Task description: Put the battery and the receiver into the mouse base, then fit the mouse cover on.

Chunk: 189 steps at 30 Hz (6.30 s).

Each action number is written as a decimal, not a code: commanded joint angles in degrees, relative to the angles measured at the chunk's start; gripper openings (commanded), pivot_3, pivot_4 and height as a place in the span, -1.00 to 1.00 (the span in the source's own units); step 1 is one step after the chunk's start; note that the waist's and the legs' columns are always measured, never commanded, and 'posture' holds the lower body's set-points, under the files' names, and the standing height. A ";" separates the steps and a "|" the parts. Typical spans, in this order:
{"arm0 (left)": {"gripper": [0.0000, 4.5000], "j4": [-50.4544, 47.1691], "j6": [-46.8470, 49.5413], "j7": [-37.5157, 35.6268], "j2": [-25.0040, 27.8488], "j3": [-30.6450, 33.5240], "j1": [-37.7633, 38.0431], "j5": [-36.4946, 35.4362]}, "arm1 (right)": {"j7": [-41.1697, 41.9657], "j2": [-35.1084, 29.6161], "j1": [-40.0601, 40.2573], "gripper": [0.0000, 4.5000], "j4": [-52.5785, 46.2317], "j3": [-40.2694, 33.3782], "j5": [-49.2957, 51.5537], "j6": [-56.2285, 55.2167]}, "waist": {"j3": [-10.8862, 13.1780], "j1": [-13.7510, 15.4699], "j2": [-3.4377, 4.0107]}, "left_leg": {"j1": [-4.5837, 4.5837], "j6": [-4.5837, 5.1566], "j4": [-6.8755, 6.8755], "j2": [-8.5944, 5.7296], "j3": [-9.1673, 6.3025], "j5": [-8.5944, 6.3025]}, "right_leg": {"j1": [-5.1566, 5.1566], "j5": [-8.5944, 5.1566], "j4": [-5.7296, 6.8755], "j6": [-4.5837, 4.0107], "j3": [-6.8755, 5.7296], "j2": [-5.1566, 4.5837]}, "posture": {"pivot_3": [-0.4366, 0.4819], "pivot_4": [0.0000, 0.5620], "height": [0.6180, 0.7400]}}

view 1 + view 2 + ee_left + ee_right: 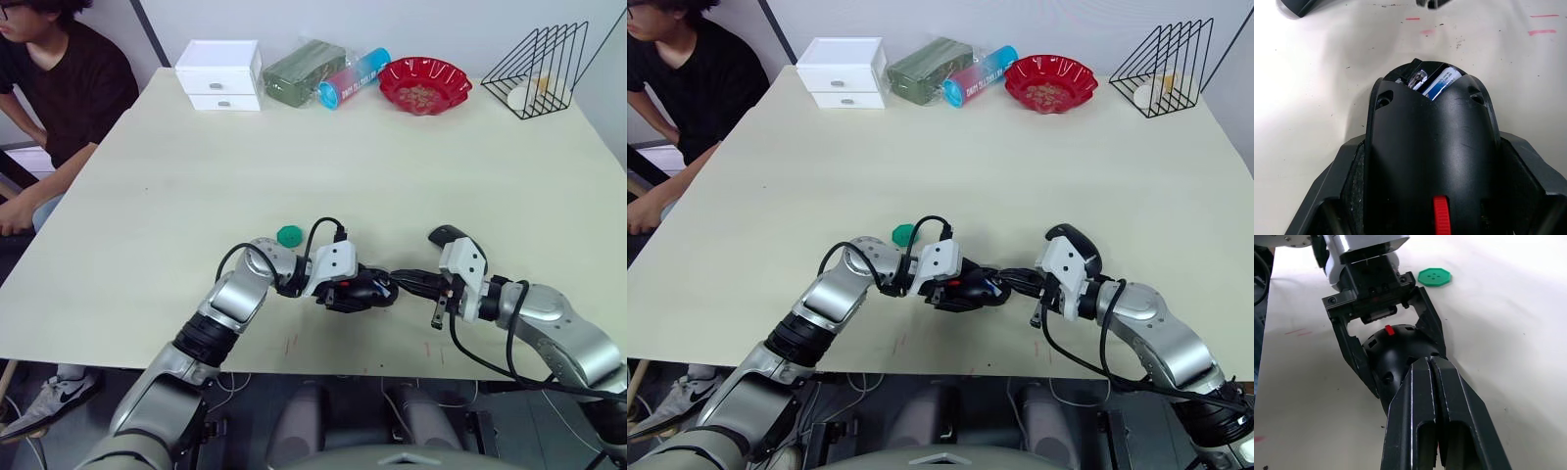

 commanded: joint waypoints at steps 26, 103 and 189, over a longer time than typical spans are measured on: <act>0.30 0.15 1.32 -0.33 0.86 -2.22 1.63 1.32 | 2.11 6.09 -1.31 -0.97 2.79 1.62 -9.66 1.74 | -0.01 0.03 0.01 | 0.02 -0.01 0.02 0.00 0.01 0.00 | 0.00 0.00 0.06 0.00 0.00 0.00 | -0.05 -0.47 1.00; 0.52 -0.33 3.20 -0.61 2.99 -0.70 0.96 0.55 | 32.84 -1.05 31.30 0.99 10.04 -41.82 10.83 -26.43 | -0.46 -1.25 0.05 | 0.98 0.00 -0.18 0.02 0.10 -0.01 | 0.83 -0.08 -0.01 -0.09 0.19 0.05 | -0.05 -0.47 1.00; 0.98 -18.12 -1.17 -11.67 21.92 37.91 26.13 -35.92 | -5.92 4.60 5.99 1.00 7.64 -21.89 -6.38 8.90 | 0.21 -1.22 0.17 | 0.88 -0.01 -0.20 0.07 0.24 -0.02 | 0.68 -0.07 0.01 -0.08 0.21 -0.02 | -0.05 -0.47 1.00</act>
